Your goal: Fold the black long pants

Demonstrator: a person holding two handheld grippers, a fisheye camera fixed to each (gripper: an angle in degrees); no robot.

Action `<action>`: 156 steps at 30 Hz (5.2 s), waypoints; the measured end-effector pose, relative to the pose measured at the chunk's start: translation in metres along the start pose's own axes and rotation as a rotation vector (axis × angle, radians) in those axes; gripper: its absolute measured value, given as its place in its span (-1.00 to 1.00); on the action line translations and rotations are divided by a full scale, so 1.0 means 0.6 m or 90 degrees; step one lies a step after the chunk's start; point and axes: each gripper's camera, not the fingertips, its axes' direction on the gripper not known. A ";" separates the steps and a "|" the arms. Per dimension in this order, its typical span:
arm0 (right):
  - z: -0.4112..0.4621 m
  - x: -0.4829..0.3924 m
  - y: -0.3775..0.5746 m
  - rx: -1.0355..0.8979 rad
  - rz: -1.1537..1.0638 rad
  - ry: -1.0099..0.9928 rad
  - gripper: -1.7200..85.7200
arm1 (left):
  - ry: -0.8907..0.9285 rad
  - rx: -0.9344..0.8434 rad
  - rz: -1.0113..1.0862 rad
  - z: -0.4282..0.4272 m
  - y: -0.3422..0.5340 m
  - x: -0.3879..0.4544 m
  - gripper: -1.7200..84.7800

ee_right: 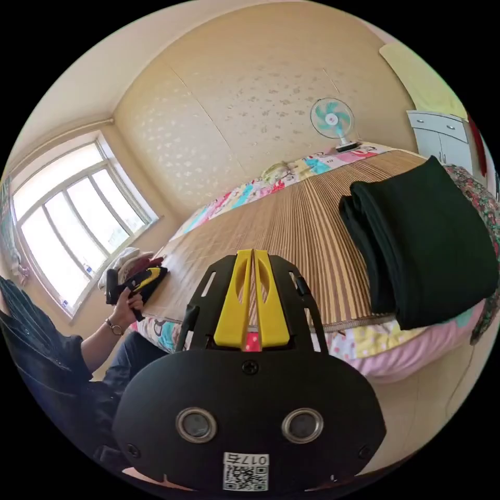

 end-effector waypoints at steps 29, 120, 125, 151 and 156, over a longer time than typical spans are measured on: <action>-0.047 -0.304 -0.627 -0.025 -0.173 -0.058 -0.92 | 0.260 0.114 0.078 -0.192 0.070 0.019 -0.98; 0.191 -0.628 0.526 0.183 -0.403 -0.397 -0.69 | 0.867 0.450 0.345 -0.030 -0.053 0.639 -0.97; 0.111 -0.664 0.468 0.323 -0.314 -0.275 -0.77 | 0.823 0.463 0.376 -0.117 -0.054 0.669 -0.97; -0.361 -1.242 0.245 0.560 -0.522 0.139 -0.81 | 0.248 0.420 0.334 -0.569 -0.240 1.048 -0.98; -0.408 -1.240 0.221 0.544 -0.490 0.147 -0.81 | 0.231 0.458 0.354 -0.625 -0.250 1.139 -0.97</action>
